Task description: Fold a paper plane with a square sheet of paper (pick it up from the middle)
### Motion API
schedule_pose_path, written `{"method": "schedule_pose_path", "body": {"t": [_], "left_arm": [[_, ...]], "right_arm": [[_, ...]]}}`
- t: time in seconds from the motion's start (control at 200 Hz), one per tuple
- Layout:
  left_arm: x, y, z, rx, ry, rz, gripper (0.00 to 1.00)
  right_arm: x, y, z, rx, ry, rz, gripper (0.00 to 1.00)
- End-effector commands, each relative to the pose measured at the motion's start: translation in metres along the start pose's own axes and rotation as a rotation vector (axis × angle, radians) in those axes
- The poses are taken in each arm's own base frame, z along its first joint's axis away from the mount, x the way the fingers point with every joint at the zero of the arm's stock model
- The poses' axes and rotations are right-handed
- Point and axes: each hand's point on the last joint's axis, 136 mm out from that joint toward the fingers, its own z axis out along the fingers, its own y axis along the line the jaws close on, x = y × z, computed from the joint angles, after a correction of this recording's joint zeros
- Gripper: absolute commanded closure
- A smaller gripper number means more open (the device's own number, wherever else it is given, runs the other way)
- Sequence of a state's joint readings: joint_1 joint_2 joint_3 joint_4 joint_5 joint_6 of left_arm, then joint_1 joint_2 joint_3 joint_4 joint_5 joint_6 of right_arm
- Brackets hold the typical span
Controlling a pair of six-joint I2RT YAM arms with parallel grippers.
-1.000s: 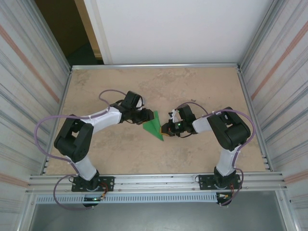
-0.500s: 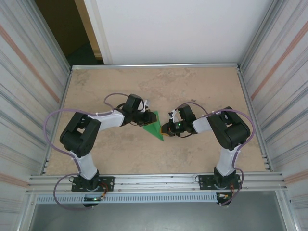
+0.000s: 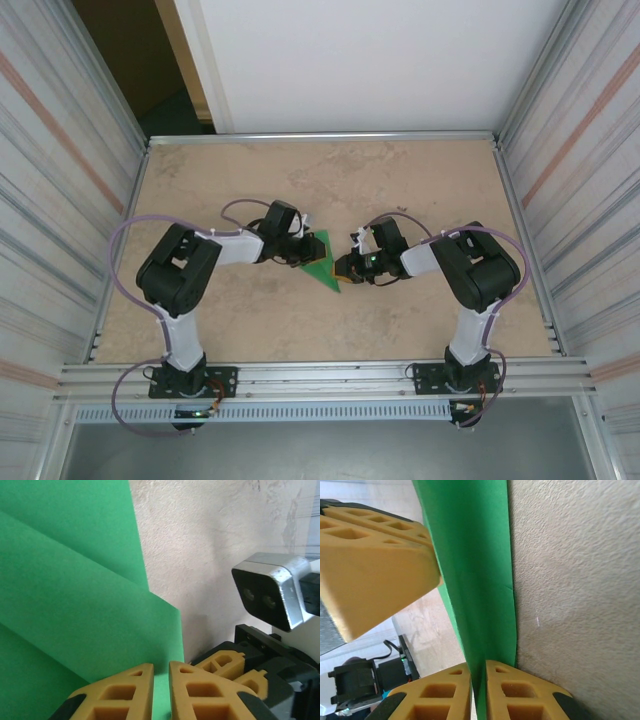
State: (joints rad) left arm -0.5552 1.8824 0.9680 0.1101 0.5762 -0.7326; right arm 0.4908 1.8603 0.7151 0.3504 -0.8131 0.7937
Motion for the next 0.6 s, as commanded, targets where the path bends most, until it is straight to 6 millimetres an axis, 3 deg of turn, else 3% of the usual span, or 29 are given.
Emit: {"method": "schedule_pose_path", "body": {"t": [0.0,0.591], "left_arm": [[-0.008,-0.0012,0.0005,0.011,-0.01,0.009,0.83],[-0.0124,-0.0099,-0.0005,0.041,-0.004,0.034,0.82]], "right_arm": [[0.0184,-0.0556,0.0056,0.172,0.008,0.106,0.84],[0.0188,-0.0545,0.0027,0.176,0.006,0.095,0.84]]}}
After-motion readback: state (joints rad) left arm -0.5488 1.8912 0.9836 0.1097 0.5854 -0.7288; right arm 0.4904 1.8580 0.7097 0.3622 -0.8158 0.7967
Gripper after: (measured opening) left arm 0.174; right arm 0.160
